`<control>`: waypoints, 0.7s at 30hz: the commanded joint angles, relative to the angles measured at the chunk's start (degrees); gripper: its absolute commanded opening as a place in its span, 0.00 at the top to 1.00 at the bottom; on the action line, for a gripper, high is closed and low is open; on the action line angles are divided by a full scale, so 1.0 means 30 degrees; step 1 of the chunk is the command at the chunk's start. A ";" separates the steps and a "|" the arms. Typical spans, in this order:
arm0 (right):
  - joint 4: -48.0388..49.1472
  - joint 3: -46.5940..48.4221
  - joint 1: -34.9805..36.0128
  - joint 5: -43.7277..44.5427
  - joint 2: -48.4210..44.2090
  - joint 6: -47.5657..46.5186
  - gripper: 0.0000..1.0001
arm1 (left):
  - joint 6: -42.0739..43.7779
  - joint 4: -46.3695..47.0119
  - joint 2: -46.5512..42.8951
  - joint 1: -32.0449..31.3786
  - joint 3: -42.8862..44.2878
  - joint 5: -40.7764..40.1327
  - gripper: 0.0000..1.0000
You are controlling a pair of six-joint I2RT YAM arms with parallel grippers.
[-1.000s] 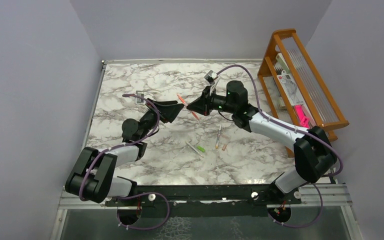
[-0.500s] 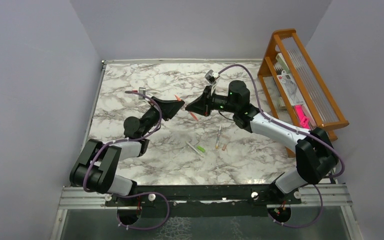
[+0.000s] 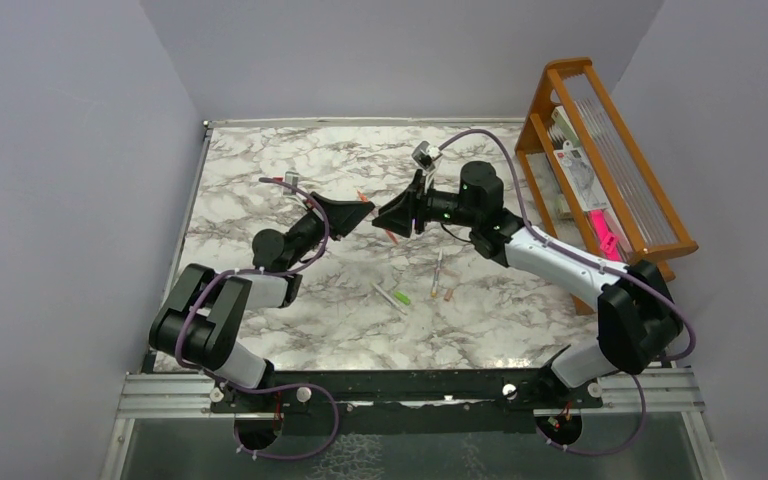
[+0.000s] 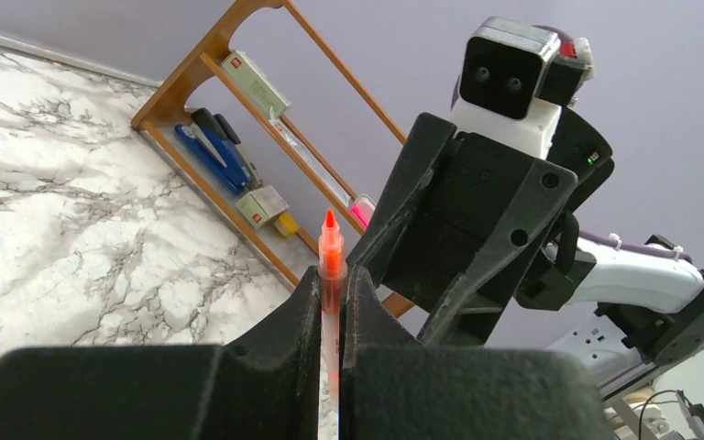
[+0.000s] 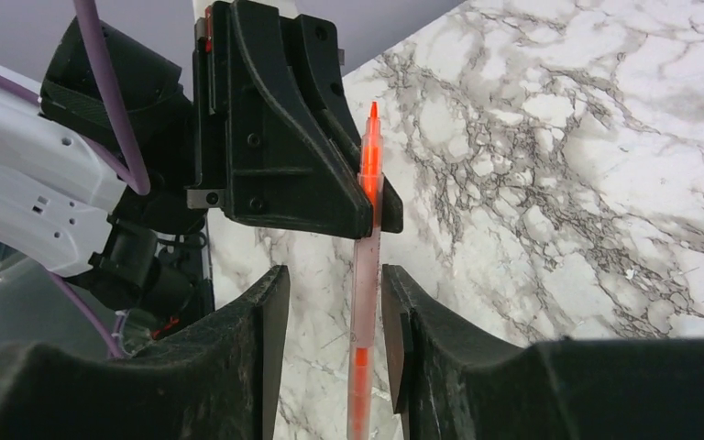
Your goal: Insert the pens into the pen caps
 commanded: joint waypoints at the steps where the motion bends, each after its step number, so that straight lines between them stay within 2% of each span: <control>1: -0.1004 -0.0191 0.0097 0.0380 -0.0859 -0.0891 0.58 | -0.0147 0.2423 0.0027 -0.0102 0.0588 0.0709 1.00; 11: -0.1714 -0.1323 0.0097 0.0763 -0.0958 -0.1551 0.59 | -0.0095 0.1947 -0.0332 -0.0121 0.1021 0.0725 1.00; 14: -0.1571 -0.1574 0.0112 0.0743 -0.0997 -0.1479 0.68 | -0.0091 0.1911 -0.0341 -0.0118 0.0964 0.0670 1.00; 15: -0.1545 -0.1598 0.0112 0.0745 -0.1023 -0.1463 0.74 | -0.0106 0.1909 -0.0338 -0.0120 0.0928 0.0667 1.00; 17: -0.1473 -0.1598 0.0103 0.0707 -0.1099 -0.1434 0.95 | -0.0095 0.1913 -0.0338 -0.0124 0.0849 0.0683 1.00; 18: -0.1393 -0.1587 0.0111 0.0630 -0.1156 -0.1344 0.98 | -0.0081 0.1910 -0.0341 -0.0124 0.0843 0.0694 1.00; 20: -0.0884 -0.1674 0.0108 0.0316 -0.1276 -0.1052 0.99 | -0.0011 0.2058 -0.0341 -0.0152 0.0748 0.0704 0.98; 21: -0.0499 -0.1772 0.0104 0.0204 -0.1321 -0.0747 0.99 | 0.0131 0.2481 -0.0301 -0.0175 0.0608 0.0686 0.90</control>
